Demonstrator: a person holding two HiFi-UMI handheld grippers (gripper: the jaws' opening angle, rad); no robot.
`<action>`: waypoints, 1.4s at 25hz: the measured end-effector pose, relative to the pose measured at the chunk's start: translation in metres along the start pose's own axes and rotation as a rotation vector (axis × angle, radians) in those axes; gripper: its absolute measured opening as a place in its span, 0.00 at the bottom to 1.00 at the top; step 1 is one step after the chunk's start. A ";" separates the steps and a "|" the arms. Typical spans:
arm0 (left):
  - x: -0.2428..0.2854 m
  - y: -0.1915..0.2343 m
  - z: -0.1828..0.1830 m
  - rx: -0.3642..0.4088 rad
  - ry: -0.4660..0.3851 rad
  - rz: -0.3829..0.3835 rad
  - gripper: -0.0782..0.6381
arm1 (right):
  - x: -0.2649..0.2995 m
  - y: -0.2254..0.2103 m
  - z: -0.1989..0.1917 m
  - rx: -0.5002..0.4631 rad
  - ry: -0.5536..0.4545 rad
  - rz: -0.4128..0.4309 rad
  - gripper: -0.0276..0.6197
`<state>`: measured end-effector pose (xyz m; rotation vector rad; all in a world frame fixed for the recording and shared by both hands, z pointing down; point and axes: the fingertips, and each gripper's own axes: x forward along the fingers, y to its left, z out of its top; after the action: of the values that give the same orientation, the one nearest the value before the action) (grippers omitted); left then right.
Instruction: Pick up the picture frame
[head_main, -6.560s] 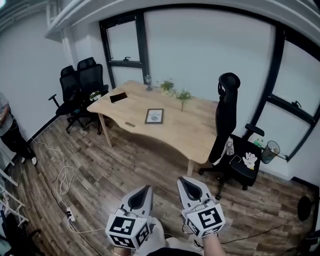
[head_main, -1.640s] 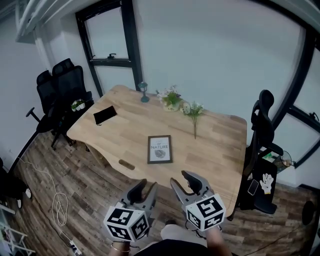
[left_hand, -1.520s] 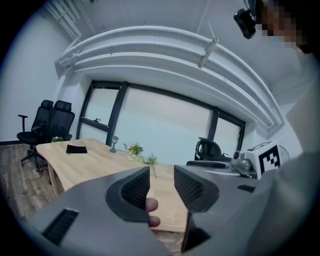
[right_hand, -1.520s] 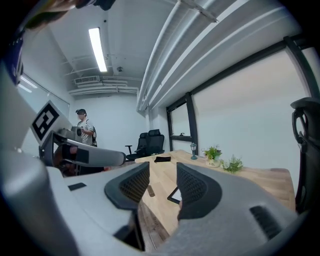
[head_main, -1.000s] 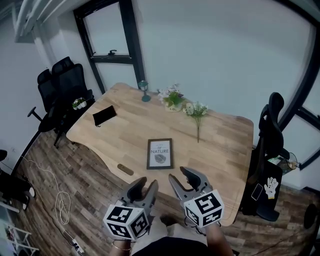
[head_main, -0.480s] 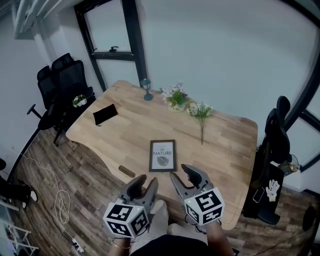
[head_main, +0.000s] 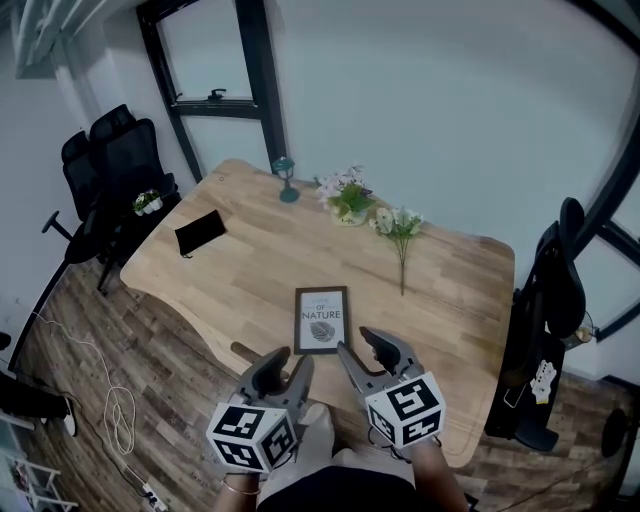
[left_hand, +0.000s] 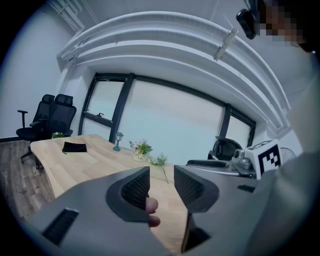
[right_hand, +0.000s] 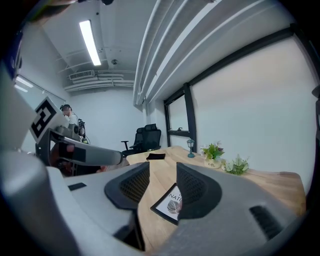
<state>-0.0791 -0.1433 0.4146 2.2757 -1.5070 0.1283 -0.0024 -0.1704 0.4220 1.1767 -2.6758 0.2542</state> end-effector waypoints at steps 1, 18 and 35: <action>0.004 0.002 0.001 -0.002 0.000 -0.002 0.31 | 0.003 -0.003 -0.001 0.000 0.003 -0.003 0.27; 0.064 0.051 -0.003 -0.044 0.070 -0.043 0.31 | 0.072 -0.030 -0.022 -0.006 0.103 -0.026 0.27; 0.105 0.095 -0.027 -0.081 0.164 -0.054 0.31 | 0.118 -0.059 -0.061 0.032 0.228 -0.069 0.27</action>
<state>-0.1179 -0.2553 0.4967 2.1830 -1.3419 0.2289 -0.0292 -0.2788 0.5151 1.1706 -2.4389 0.3961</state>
